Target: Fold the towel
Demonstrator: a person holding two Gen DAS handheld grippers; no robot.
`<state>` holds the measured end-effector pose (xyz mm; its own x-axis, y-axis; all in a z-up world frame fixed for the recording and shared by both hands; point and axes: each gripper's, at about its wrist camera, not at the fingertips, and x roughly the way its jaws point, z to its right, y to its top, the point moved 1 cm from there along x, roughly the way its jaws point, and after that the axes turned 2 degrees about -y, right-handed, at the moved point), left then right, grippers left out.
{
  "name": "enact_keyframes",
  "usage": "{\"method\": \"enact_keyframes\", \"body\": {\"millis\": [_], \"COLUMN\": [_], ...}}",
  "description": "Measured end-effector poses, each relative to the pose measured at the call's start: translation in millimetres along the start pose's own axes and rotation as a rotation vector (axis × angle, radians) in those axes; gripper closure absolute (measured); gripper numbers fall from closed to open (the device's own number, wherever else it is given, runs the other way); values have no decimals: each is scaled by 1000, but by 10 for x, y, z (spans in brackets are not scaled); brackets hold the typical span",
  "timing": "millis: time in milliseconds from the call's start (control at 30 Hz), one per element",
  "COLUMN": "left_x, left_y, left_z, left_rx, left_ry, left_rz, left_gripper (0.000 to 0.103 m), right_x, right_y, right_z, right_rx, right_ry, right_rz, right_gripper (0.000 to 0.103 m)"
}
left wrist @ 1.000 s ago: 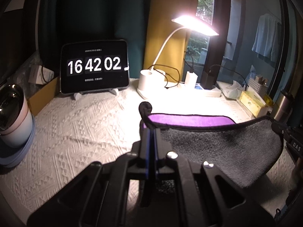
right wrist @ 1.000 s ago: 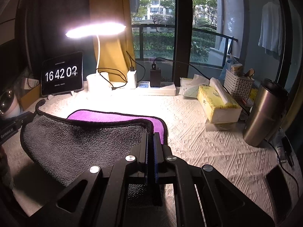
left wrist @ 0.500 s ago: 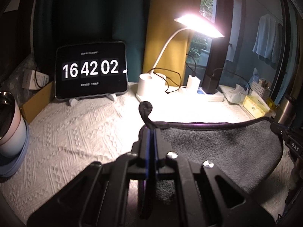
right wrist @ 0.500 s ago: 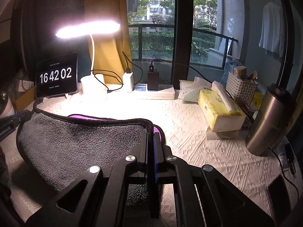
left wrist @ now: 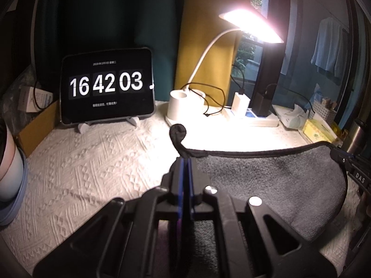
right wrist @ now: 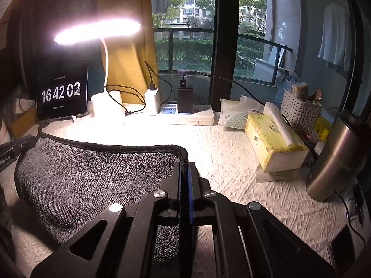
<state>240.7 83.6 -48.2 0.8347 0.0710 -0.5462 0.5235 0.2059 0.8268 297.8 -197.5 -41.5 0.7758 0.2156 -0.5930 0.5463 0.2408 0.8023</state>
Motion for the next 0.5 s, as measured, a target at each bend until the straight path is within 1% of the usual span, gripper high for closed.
{"method": "enact_keyframes", "body": {"millis": [500], "left_x": [246], "left_y": [108], "left_z": [-30], "left_rx": [-2], "left_ry": [-4], "left_rz": [15], "left_gripper": [99], "right_x": [262], "right_y": [103], "right_z": [21], "right_rx": [-1], "right_ry": [-4], "right_rz": [-2], "right_gripper": [98]}}
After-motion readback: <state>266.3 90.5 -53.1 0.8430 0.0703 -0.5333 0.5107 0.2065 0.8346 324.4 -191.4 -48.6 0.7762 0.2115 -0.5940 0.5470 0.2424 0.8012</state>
